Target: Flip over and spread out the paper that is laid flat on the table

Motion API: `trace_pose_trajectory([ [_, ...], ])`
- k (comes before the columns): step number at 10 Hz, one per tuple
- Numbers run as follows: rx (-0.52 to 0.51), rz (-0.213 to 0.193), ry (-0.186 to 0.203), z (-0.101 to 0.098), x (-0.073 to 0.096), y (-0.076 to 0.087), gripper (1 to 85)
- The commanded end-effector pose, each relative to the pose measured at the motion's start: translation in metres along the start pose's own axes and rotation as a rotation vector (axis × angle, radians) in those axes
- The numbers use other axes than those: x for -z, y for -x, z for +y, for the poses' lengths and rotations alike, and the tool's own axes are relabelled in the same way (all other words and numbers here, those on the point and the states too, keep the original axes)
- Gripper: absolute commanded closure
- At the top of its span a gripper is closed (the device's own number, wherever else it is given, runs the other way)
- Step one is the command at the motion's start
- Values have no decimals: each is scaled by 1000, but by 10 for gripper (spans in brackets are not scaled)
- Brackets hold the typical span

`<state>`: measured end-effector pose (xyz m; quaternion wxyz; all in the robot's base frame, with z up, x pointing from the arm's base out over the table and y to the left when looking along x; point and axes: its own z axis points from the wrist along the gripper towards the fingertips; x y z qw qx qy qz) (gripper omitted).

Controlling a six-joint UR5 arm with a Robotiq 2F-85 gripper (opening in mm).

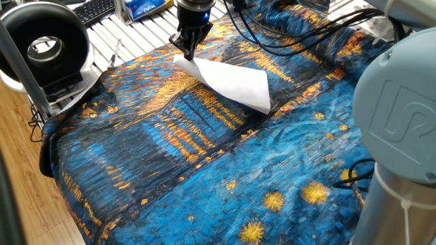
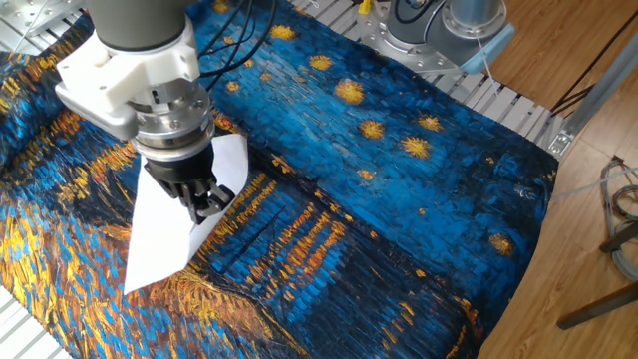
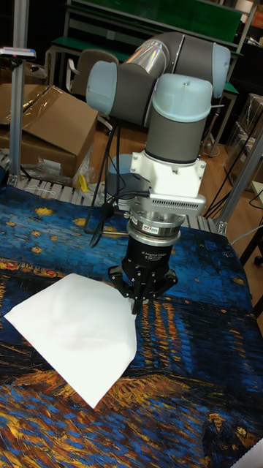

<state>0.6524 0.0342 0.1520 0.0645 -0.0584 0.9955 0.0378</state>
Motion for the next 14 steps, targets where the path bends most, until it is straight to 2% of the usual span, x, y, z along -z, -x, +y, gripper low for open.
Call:
trace_pose_trajectory([
  [1, 17, 1, -6, -3, 2, 0, 267],
  [2, 21, -3, -25, -8, 2, 1, 267],
  [5, 19, -11, -23, -7, 4, 3, 267],
  [7, 7, -5, -36, -12, 17, 2, 287],
  [8, -6, -9, -45, -16, 25, 4, 377],
  [9, -17, -7, -77, -27, 32, 5, 447],
  [10, -47, 5, -106, -38, 39, 4, 613],
  [12, -73, 13, -147, -56, 52, 4, 833],
  [13, -83, 11, -142, -60, 56, 7, 847],
  [14, -118, 17, -77, -49, 59, 9, 847],
])
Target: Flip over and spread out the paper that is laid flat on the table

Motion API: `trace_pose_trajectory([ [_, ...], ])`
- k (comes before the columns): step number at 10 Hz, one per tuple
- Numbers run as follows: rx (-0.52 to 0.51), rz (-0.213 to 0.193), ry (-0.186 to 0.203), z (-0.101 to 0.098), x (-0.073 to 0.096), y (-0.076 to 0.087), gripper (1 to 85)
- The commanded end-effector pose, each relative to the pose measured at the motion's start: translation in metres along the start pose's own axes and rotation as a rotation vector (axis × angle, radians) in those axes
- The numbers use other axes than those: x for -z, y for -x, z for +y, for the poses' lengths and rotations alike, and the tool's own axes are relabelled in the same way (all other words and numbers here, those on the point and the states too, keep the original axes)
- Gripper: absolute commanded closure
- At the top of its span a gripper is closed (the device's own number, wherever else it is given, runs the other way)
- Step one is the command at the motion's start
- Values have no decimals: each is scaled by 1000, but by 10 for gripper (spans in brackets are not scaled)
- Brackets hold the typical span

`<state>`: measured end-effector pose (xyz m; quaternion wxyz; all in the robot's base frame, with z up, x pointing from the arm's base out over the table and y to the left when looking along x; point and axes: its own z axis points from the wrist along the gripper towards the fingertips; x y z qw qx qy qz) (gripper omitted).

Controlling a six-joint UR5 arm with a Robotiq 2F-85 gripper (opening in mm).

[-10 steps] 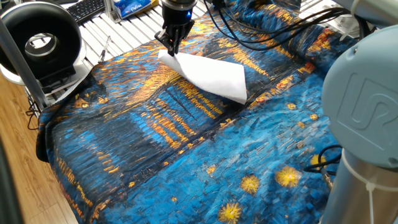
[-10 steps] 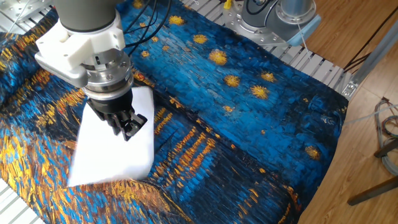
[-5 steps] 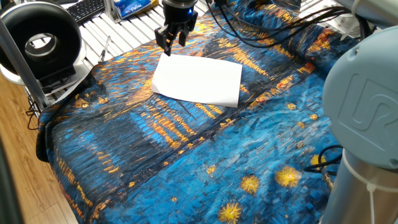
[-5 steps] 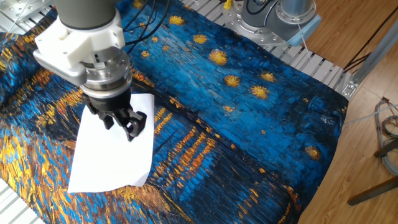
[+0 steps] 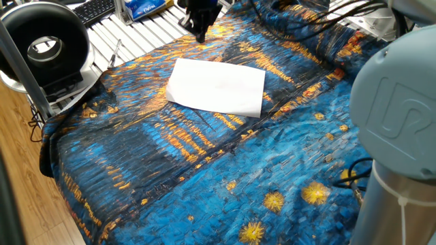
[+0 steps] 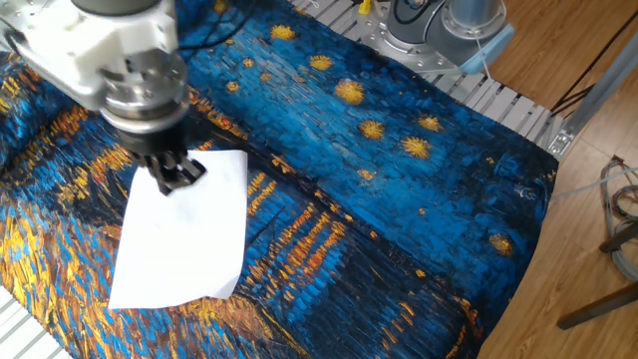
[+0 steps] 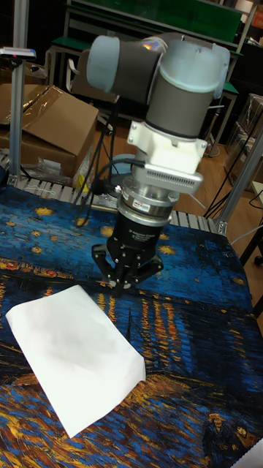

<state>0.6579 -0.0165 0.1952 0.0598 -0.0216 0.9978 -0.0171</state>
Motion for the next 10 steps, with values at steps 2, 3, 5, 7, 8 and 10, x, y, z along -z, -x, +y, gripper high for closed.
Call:
trace_pose_trajectory([
  [2, -26, -3, 52, -25, 20, 17, 847],
  [3, -23, -8, 54, -36, 20, 21, 847],
  [5, -3, -24, 45, -65, 15, 28, 847],
  [7, 16, -103, 84, -73, 11, 48, 847],
  [8, 4, -120, 117, -69, 13, 51, 847],
  [10, 15, -106, 84, -90, 15, 48, 847],
])
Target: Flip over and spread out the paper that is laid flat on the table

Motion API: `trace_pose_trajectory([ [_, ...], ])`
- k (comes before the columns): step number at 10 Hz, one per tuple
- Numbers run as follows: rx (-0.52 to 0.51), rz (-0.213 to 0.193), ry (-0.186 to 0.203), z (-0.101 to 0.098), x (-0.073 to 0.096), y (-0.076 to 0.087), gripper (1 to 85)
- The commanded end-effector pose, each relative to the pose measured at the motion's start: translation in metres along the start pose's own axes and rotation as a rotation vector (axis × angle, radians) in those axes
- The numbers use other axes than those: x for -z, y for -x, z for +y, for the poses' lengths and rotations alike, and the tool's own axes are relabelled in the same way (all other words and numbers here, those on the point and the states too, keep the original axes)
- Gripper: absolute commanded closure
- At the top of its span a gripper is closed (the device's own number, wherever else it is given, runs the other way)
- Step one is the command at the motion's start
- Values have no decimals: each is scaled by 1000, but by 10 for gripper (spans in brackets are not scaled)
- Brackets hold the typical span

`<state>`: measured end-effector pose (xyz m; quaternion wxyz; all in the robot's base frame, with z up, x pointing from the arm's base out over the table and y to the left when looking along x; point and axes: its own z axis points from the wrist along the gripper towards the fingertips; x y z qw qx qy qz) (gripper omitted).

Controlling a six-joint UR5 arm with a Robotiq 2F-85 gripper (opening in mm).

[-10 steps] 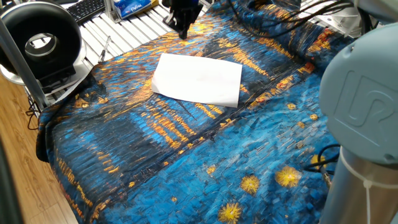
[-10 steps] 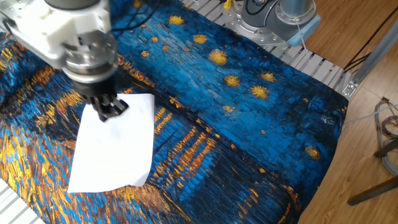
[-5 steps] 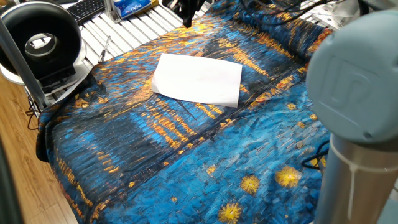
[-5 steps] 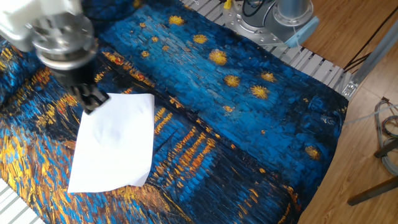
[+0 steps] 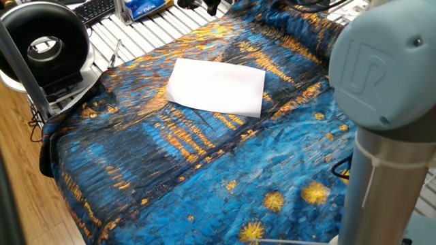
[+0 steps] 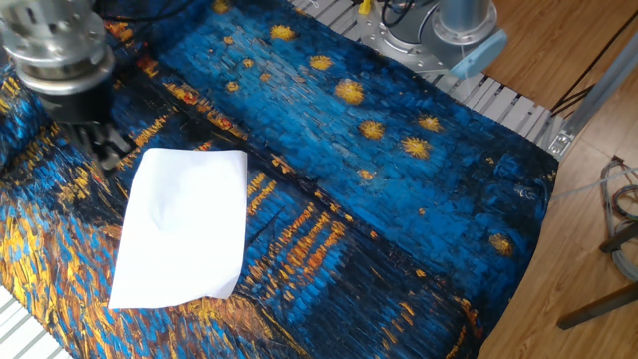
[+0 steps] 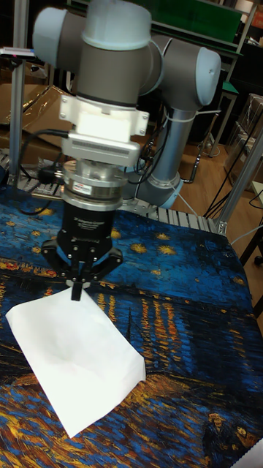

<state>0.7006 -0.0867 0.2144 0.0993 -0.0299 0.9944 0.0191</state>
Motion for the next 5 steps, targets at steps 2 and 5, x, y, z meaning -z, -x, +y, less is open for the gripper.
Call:
trace_pose_trajectory([
  [2, -8, 15, -10, -27, -3, -3, 847],
  [5, 5, 34, -23, -31, -4, -8, 847],
])
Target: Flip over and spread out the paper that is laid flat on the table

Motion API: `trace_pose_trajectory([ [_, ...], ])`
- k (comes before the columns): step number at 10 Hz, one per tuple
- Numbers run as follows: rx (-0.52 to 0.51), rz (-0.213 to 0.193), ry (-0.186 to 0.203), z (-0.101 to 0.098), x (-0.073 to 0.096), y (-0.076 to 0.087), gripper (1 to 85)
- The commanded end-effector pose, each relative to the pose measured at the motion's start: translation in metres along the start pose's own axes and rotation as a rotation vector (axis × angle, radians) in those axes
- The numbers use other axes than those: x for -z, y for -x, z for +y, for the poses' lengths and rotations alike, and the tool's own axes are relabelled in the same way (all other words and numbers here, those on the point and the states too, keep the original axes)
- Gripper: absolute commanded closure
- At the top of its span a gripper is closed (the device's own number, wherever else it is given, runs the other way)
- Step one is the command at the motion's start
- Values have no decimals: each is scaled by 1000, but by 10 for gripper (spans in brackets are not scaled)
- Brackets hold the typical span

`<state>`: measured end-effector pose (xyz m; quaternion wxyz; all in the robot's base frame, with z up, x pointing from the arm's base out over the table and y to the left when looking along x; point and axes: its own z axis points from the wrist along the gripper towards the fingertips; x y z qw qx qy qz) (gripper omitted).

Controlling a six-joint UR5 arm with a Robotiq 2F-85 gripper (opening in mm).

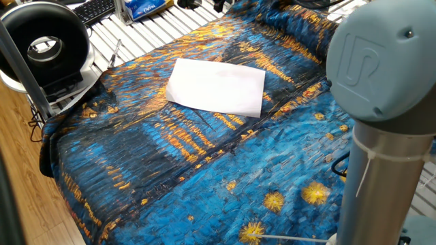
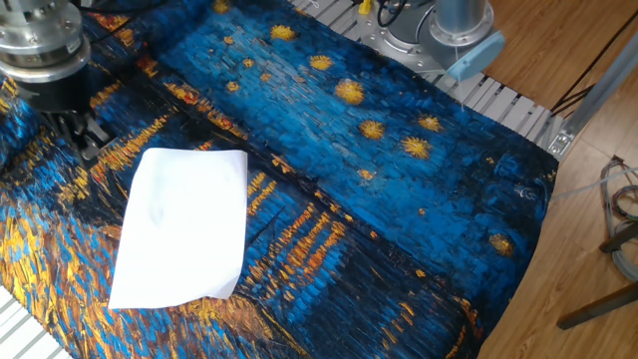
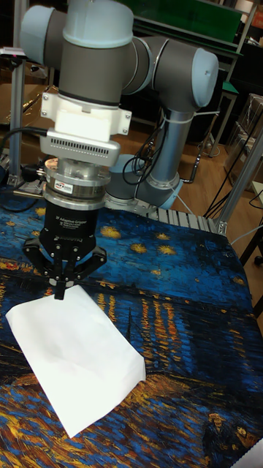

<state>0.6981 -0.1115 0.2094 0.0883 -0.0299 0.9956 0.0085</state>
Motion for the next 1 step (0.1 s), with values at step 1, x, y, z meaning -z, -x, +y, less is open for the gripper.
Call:
trace_pose_trajectory([
  [1, 8, 14, -13, -9, -1, -4, 847],
])
